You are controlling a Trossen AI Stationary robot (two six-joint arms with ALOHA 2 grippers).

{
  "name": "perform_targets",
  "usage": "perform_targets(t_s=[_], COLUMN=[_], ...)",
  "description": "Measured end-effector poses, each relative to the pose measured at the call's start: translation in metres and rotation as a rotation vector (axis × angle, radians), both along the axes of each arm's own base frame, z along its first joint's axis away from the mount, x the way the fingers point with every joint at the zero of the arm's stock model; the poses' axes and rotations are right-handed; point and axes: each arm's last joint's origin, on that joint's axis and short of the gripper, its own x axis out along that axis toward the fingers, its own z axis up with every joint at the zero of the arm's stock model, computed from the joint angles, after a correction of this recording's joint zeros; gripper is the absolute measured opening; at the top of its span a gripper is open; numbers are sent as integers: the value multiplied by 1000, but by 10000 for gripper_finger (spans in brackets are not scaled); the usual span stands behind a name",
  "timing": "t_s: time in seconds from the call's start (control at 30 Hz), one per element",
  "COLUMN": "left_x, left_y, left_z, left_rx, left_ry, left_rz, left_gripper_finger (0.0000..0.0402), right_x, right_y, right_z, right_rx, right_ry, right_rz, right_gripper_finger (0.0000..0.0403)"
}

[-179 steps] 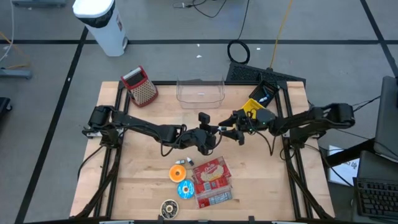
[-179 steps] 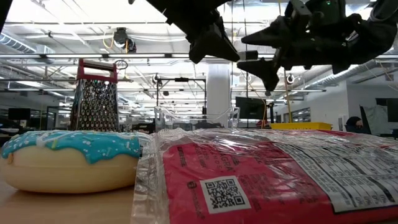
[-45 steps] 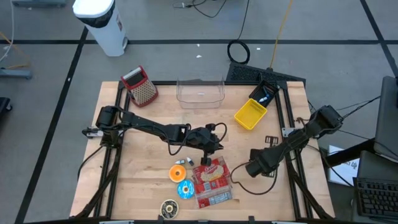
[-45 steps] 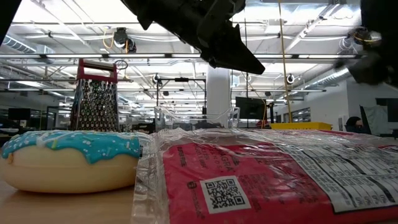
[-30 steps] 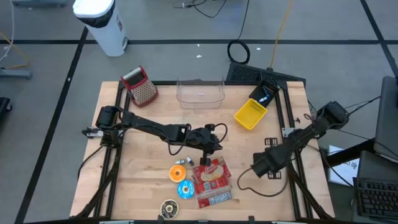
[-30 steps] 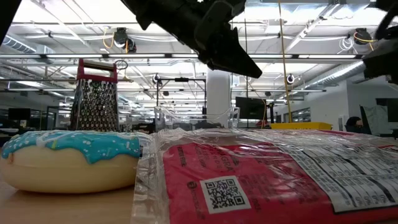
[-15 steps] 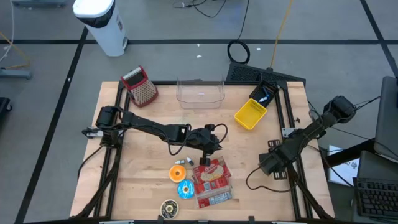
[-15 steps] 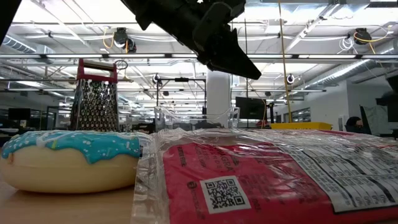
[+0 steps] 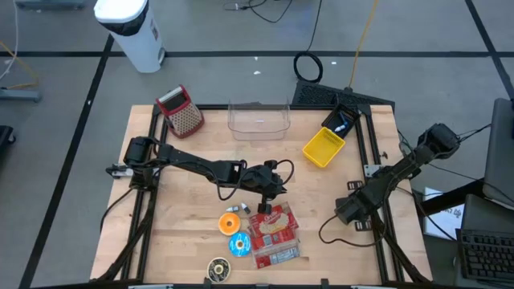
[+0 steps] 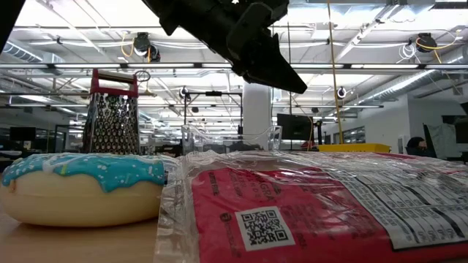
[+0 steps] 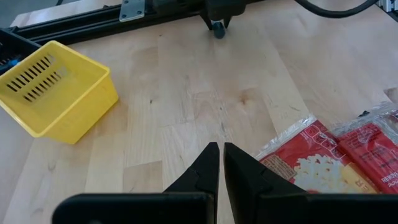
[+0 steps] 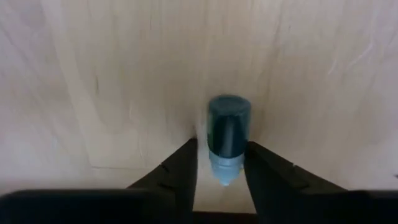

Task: Pick & Place Food Item
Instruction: Put the right green food coloring bottle into the black bin

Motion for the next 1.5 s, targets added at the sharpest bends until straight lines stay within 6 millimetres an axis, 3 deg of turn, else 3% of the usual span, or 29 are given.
perform_targets(t_s=[0.23,0.5,0.87,1.0,1.17,1.5], left_x=[0,0,0,-7,-37,-150], left_y=[0,0,0,2,17,39], left_z=[0,0,0,21,45,37], left_rx=[0,0,-4,-55,-117,-163], left_ry=[0,0,-1,-39,-130,-411], left_rz=[0,0,0,-57,-109,124], left_gripper_finger=[26,26,26,26,26,26], right_x=[-1,4,41,50,48,32], right_y=[0,2,15,12,4,-18], right_z=[0,3,28,40,59,81], right_rx=[14,-3,94,100,60,-36], right_ry=[18,-11,-355,-540,-715,-1046], right_rz=[12,-64,-77,-53,-47,-54], right_gripper_finger=[55,64,57,55,55,55])
